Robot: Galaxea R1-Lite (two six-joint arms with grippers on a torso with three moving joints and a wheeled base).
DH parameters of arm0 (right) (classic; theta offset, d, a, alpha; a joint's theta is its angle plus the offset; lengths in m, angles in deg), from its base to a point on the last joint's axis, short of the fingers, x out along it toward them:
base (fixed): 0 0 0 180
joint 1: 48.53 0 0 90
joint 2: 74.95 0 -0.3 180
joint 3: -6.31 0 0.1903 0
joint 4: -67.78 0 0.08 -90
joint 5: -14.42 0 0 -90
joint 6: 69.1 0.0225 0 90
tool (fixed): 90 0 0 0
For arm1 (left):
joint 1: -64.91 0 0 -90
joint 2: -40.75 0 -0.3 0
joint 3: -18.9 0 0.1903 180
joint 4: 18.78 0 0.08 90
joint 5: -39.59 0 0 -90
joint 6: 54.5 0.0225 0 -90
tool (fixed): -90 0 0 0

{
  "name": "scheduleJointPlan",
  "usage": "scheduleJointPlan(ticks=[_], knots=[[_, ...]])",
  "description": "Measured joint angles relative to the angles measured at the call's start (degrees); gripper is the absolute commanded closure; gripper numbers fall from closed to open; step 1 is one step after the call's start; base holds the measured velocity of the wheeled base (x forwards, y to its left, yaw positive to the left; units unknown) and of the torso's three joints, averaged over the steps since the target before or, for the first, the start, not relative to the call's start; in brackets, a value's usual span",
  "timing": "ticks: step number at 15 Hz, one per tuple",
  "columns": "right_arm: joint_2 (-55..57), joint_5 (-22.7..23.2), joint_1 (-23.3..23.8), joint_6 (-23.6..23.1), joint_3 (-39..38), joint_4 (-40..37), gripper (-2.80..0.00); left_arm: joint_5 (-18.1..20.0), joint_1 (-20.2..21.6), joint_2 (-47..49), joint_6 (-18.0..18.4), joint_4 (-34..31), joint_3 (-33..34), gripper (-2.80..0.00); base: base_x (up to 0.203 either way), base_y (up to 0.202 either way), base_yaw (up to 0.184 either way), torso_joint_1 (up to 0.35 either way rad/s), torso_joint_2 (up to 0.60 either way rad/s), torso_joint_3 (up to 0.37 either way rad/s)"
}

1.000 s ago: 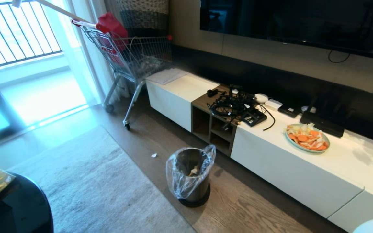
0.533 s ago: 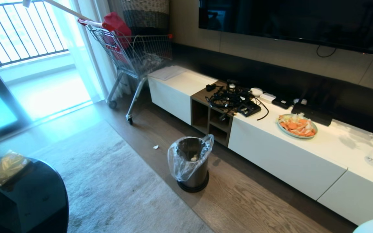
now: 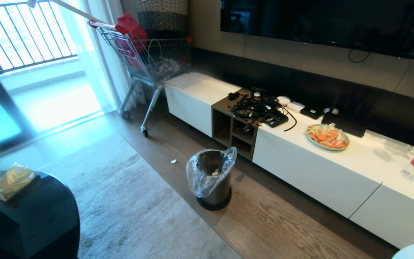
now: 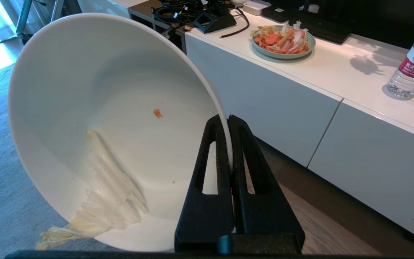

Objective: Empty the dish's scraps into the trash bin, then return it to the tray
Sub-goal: Put the bowl back to the table

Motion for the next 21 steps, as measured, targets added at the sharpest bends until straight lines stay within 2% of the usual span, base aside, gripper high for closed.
scheduleJointPlan(ticks=[10,21], knots=[[0.00,0.00,0.00,0.11,0.00,-0.01,0.00,0.00,0.00,0.00,0.00,0.00,0.00,0.00,0.000,0.000,0.005,0.001,0.00,0.000],[0.00,0.00,0.00,0.11,0.00,-0.02,0.00,-0.02,0.00,0.00,-0.01,0.02,0.00,0.00,-0.001,-0.008,0.161,0.001,0.00,0.002]])
